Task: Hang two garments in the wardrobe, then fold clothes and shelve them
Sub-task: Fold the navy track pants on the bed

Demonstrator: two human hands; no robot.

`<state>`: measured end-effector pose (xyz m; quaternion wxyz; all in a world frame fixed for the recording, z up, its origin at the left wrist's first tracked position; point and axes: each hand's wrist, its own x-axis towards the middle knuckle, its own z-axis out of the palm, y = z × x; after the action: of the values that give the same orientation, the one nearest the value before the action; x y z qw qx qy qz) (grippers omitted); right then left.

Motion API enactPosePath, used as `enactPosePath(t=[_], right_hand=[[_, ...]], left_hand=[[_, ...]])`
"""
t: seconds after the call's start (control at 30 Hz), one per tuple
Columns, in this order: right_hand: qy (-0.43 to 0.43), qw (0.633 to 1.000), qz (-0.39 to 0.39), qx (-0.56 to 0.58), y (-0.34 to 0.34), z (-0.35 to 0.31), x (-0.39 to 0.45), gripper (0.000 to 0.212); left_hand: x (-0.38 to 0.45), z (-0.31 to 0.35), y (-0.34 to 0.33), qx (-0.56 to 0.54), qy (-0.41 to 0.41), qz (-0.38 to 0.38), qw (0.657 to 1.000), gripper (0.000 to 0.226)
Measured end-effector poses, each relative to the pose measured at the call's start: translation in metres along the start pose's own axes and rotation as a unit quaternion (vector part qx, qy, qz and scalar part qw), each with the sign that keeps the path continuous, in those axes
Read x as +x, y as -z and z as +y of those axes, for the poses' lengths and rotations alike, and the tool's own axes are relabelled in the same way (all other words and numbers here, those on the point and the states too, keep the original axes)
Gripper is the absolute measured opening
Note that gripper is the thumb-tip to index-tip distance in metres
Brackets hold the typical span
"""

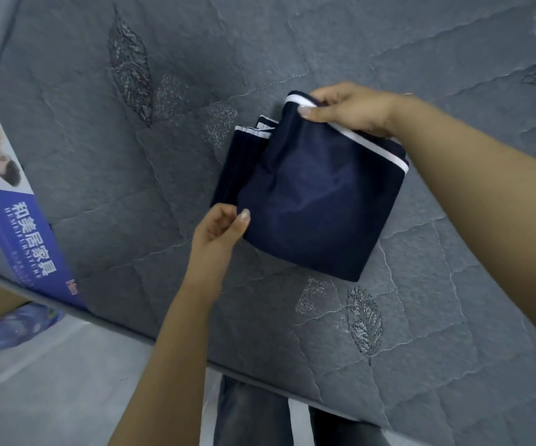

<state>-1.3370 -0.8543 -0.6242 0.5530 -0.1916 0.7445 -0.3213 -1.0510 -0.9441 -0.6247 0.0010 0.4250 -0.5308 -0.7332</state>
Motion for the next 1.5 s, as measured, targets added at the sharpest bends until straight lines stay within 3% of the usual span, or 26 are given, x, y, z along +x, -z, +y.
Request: enactPosePath(t=[0.07, 0.13, 0.2, 0.3, 0.4, 0.6, 0.7, 0.8, 0.87, 0.93, 1.03, 1.13, 1.2, 1.27, 1.33, 1.43, 1.5], right_hand=[[0.003, 0.998, 0.044, -0.042, -0.022, 0.003, 0.023, 0.023], [0.007, 0.994, 0.09, -0.056, -0.036, 0.01, 0.039, 0.033], [0.02, 0.991, 0.122, -0.05, -0.041, 0.013, 0.043, 0.033], [0.046, 0.989, 0.134, 0.033, -0.039, 0.016, 0.035, 0.023], [0.075, 0.985, 0.132, 0.085, -0.032, 0.015, 0.024, 0.01], [0.093, 0.985, 0.142, 0.02, -0.033, 0.013, 0.032, 0.041], [0.071, 0.991, 0.113, -0.001, -0.04, 0.012, 0.036, 0.042], [0.025, 0.993, 0.096, -0.067, -0.022, 0.01, 0.034, 0.05], [-0.057, 0.993, 0.039, -0.094, -0.008, 0.009, 0.022, 0.065], [-0.11, 0.99, -0.043, -0.073, -0.001, 0.019, 0.007, 0.063], [-0.161, 0.983, -0.086, 0.025, -0.009, 0.055, -0.022, 0.061], [-0.178, 0.972, -0.005, 0.156, -0.037, 0.1, -0.058, 0.062], [-0.167, 0.955, 0.078, 0.234, -0.066, 0.124, -0.082, 0.053], [-0.159, 0.929, 0.141, 0.302, -0.097, 0.14, -0.104, 0.046], [-0.154, 0.901, 0.182, 0.362, -0.127, 0.152, -0.124, 0.041], [-0.152, 0.874, 0.195, 0.418, -0.159, 0.16, -0.148, 0.042], [-0.145, 0.863, 0.202, 0.439, -0.171, 0.162, -0.156, 0.047]], left_hand=[[0.011, -0.008, 0.0, 0.046, 0.022, 0.108, 0.993, 0.014], [0.021, -0.011, -0.001, 0.147, -0.006, 0.186, 0.972, 0.037], [0.033, -0.008, -0.003, 0.2, -0.058, 0.19, 0.96, 0.06], [0.056, 0.0, -0.013, 0.199, -0.038, 0.121, 0.972, 0.08], [0.068, 0.001, -0.021, 0.28, -0.092, 0.095, 0.951, 0.064], [0.078, -0.004, -0.029, 0.34, -0.149, 0.098, 0.923, 0.037], [0.087, -0.003, -0.029, 0.328, -0.122, 0.098, 0.932, 0.03], [0.094, 0.002, -0.023, 0.204, -0.045, 0.087, 0.974, 0.025], [0.096, 0.003, -0.017, 0.118, -0.004, 0.064, 0.991, 0.025], [0.095, 0.002, -0.011, 0.115, 0.006, 0.025, 0.993, 0.03], [0.092, -0.003, -0.011, 0.25, -0.029, -0.052, 0.966, 0.025], [0.086, -0.005, -0.022, 0.347, -0.079, -0.09, 0.93, 0.024], [0.077, -0.01, -0.031, 0.429, -0.138, -0.055, 0.891, 0.034], [0.059, -0.019, -0.037, 0.494, -0.18, 0.027, 0.85, 0.045], [0.029, -0.033, -0.039, 0.462, -0.16, 0.096, 0.867, 0.058], [-0.023, -0.058, -0.037, 0.261, -0.082, 0.163, 0.948, 0.075], [-0.051, -0.072, -0.035, 0.164, -0.042, 0.183, 0.968, 0.069]])
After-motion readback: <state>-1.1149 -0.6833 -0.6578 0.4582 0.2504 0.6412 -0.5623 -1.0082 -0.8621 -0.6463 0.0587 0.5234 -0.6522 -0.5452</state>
